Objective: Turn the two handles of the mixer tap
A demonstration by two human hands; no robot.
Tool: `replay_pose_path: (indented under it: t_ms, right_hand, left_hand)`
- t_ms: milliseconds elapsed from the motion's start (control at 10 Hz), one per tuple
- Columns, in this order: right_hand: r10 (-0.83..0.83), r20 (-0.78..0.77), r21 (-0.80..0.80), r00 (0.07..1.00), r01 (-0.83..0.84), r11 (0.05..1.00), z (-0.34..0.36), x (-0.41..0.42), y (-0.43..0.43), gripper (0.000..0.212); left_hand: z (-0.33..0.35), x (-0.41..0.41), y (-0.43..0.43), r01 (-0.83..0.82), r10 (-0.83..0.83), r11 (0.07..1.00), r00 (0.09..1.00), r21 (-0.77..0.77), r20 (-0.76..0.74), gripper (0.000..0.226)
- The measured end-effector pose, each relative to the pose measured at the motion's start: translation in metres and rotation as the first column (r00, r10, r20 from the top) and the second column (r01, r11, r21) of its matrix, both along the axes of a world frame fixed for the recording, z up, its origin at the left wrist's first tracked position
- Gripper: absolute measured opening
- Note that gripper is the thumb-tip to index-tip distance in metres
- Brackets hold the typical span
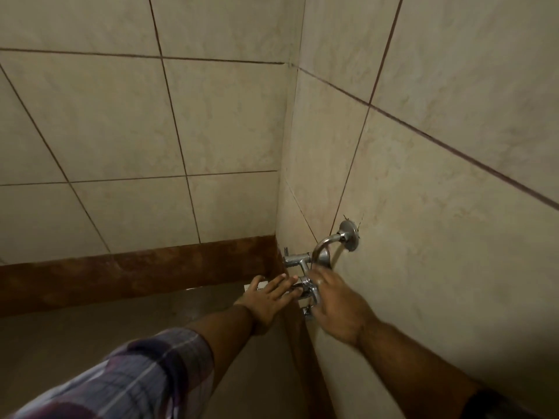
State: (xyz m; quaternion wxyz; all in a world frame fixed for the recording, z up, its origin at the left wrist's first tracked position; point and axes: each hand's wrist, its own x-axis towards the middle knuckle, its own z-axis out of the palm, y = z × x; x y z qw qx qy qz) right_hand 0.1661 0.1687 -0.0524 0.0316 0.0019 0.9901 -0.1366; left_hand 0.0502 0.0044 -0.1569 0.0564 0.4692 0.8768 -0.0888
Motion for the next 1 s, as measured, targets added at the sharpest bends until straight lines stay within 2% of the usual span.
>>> replay_pose_path:
  t_ms: [100, 200, 400, 600, 800, 1000]
  right_hand:
    - [-0.018, 0.235, -0.063, 0.972, 0.034, 0.997, -0.022, 0.017, 0.003, 0.066]
    - [-0.025, 0.308, -0.084, 0.951, 0.053, 0.995, -0.027, 0.015, 0.005, 0.071]
    - [-0.063, 0.351, -0.059, 0.934, 0.09, 0.994, -0.026, 0.011, 0.006, 0.072]
    - [-0.001, 0.416, -0.045, 0.909, 0.021, 0.999, -0.016, 0.002, 0.006, 0.071]
    - [0.002, 0.436, 0.005, 0.9, -0.005, 1.0, -0.019, -0.002, 0.01, 0.073]
    - [-0.03, 0.457, 0.103, 0.889, -0.02, 0.994, -0.022, -0.002, 0.007, 0.064]
  left_hand:
    - [0.005, -0.004, 0.003, 0.013, -0.012, 0.998, 1.0, -0.058, 0.012, 0.097]
    - [0.003, -0.002, 0.004, 0.003, -0.003, 0.997, 1.0, -0.078, 0.002, 0.1]
    - [0.005, 0.002, 0.007, -0.037, 0.037, 0.993, 0.999, -0.112, -0.003, 0.107]
    - [0.007, 0.005, 0.011, -0.06, 0.058, 0.987, 0.998, -0.149, -0.015, 0.112]
    - [0.008, 0.004, 0.011, -0.058, 0.06, 0.987, 0.998, -0.152, 0.005, 0.114]
    - [0.008, 0.005, 0.01, -0.068, 0.067, 0.986, 0.998, -0.149, -0.014, 0.113]
